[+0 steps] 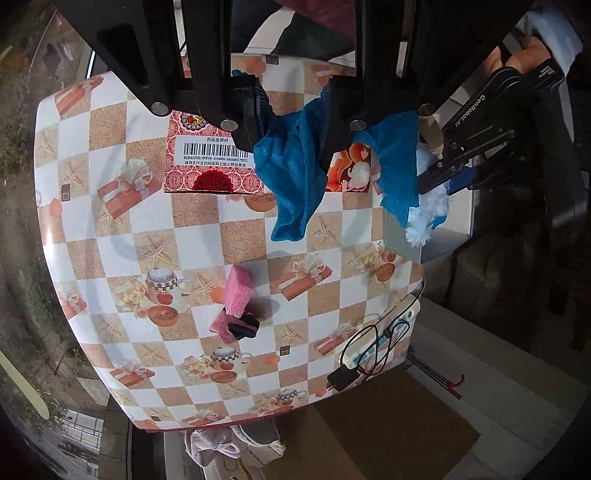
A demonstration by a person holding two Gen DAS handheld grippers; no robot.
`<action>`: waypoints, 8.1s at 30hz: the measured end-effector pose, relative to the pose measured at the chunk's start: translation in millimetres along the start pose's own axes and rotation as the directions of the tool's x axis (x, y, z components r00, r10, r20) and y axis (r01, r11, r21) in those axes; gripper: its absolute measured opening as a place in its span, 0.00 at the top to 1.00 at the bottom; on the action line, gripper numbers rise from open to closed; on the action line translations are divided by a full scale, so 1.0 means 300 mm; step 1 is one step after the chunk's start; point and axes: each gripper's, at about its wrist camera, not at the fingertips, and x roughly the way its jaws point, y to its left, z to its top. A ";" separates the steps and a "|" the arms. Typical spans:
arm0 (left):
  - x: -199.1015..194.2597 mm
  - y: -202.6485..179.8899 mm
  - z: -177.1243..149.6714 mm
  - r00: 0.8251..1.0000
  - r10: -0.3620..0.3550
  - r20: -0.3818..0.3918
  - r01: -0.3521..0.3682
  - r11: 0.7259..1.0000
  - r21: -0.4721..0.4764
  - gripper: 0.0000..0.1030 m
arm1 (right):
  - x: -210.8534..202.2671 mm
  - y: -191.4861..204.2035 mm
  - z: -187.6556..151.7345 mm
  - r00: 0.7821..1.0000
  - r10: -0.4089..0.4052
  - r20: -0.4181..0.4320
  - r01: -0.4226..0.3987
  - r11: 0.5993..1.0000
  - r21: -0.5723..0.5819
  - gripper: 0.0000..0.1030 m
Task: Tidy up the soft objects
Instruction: 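Lift the fluffy item and blue glove and carry both toward the box, then lower the fluffy item and blue glove into the white box, then open both tools to release the fluffy item and glove, then grasp the black-and-pink knit hat with the left tool while the right grasps the pink sponge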
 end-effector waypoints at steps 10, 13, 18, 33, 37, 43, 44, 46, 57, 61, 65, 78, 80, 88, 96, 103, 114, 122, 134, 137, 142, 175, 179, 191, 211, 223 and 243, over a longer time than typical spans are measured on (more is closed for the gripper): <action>-0.043 0.155 -0.099 1.000 0.017 0.021 -0.013 0.988 -0.152 0.82 | 0.065 0.163 -0.001 0.998 -0.003 -0.058 -0.005 0.990 -0.138 0.76; -0.049 0.183 -0.123 1.000 0.018 0.023 -0.013 0.983 -0.183 0.82 | 0.084 0.194 -0.006 0.997 -0.005 -0.078 -0.007 0.987 -0.159 0.76; -0.054 0.223 -0.150 1.000 0.013 0.025 -0.007 0.974 -0.228 0.82 | 0.104 0.237 -0.010 0.995 -0.014 -0.095 -0.005 0.981 -0.195 0.76; -0.061 0.229 -0.158 0.999 0.008 0.033 -0.001 0.974 -0.227 0.82 | 0.113 0.257 -0.016 0.994 -0.025 -0.104 0.002 0.977 -0.214 0.76; -0.063 0.229 -0.161 0.999 0.010 0.032 -0.003 0.974 -0.226 0.82 | 0.113 0.256 -0.017 0.994 -0.023 -0.106 0.000 0.977 -0.215 0.76; -0.062 0.236 -0.170 0.999 0.014 0.032 -0.006 0.972 -0.234 0.82 | 0.120 0.257 -0.021 0.994 -0.020 -0.111 -0.004 0.977 -0.214 0.76; -0.063 0.237 -0.171 0.999 0.014 0.032 -0.006 0.972 -0.236 0.82 | 0.121 0.258 -0.022 0.994 -0.020 -0.112 -0.005 0.977 -0.214 0.76; -0.063 0.241 -0.175 0.999 0.015 0.032 -0.007 0.971 -0.239 0.82 | 0.123 0.261 -0.023 0.993 -0.019 -0.112 -0.006 0.977 -0.215 0.76; -0.065 0.251 -0.181 0.999 0.016 0.032 -0.008 0.969 -0.247 0.82 | 0.127 0.272 -0.026 0.993 -0.019 -0.113 -0.006 0.976 -0.219 0.76; -0.066 0.254 -0.183 0.999 0.016 0.032 -0.007 0.968 -0.249 0.82 | 0.129 0.271 -0.025 0.993 -0.019 -0.113 -0.006 0.976 -0.220 0.76; -0.068 0.272 -0.189 0.999 0.016 0.032 -0.008 0.965 -0.261 0.82 | 0.135 0.281 -0.029 0.993 -0.019 -0.112 -0.006 0.975 -0.221 0.76; -0.077 0.330 -0.222 0.999 0.035 0.034 -0.022 0.948 -0.319 0.82 | 0.152 0.356 -0.032 0.993 -0.049 -0.108 0.015 0.954 -0.300 0.76; -0.078 0.359 -0.232 0.998 0.050 0.033 -0.036 0.940 -0.339 0.82 | 0.151 0.394 -0.032 0.993 -0.071 -0.091 0.035 0.936 -0.350 0.76; -0.069 0.475 -0.313 0.995 0.103 0.004 -0.092 0.901 -0.424 0.82 | 0.156 0.572 -0.044 0.991 -0.135 0.002 0.114 0.827 -0.551 0.76; -0.043 0.555 -0.412 0.994 0.107 -0.031 -0.108 0.858 -0.503 0.82 | 0.196 0.726 -0.076 0.989 -0.149 0.023 0.125 0.718 -0.684 0.76; -0.027 0.585 -0.457 0.994 0.098 -0.039 -0.103 0.831 -0.547 0.82 | 0.233 0.796 -0.103 0.987 -0.162 0.009 0.115 0.656 -0.746 0.76; -0.017 0.597 -0.469 0.995 0.089 -0.038 -0.095 0.825 -0.557 0.82 | 0.267 0.827 -0.113 0.984 -0.180 -0.002 0.112 0.619 -0.777 0.76; -0.017 0.598 -0.469 0.995 0.090 -0.037 -0.095 0.825 -0.557 0.82 | 0.271 0.832 -0.112 0.983 -0.182 -0.001 0.114 0.618 -0.778 0.76; -0.007 0.595 -0.464 0.995 0.088 -0.042 -0.096 0.827 -0.554 0.82 | 0.277 0.837 -0.113 0.983 -0.185 -0.006 0.112 0.619 -0.778 0.76; -0.001 0.594 -0.459 0.995 0.087 -0.044 -0.097 0.828 -0.553 0.82 | 0.282 0.834 -0.109 0.983 -0.185 -0.011 0.108 0.618 -0.779 0.76; -0.001 0.596 -0.460 0.995 0.085 -0.044 -0.095 0.826 -0.555 0.82 | 0.290 0.828 -0.099 0.983 -0.182 -0.019 0.101 0.629 -0.771 0.76; 0.066 0.652 -0.412 0.995 0.077 -0.061 -0.098 0.839 -0.535 0.82 | 0.386 0.876 -0.038 0.978 -0.200 -0.063 0.084 0.651 -0.755 0.76; 0.080 0.661 -0.414 0.995 0.069 -0.066 -0.094 0.837 -0.538 0.82 | 0.400 0.878 -0.026 0.976 -0.205 -0.071 0.085 0.660 -0.747 0.76; 0.108 0.667 -0.413 0.996 0.044 -0.074 -0.077 0.837 -0.542 0.82 | 0.434 0.908 0.016 0.979 -0.187 -0.085 0.068 0.685 -0.725 0.76; 0.009 0.515 -0.267 0.986 -0.145 0.086 0.167 0.898 -0.406 0.00 | 0.308 0.542 0.193 0.962 -0.190 -0.195 0.092 0.901 -0.423 0.20; 0.083 0.236 -0.040 0.980 -0.196 -0.041 0.175 0.938 -0.299 0.00 | 0.162 -0.118 0.508 0.930 -0.319 -0.186 0.309 0.948 -0.081 0.00; 0.228 0.028 0.135 0.968 -0.095 -0.230 0.056 0.984 -0.171 0.00 | 0.466 -0.786 0.451 0.831 -0.346 -0.436 0.452 0.876 0.166 0.00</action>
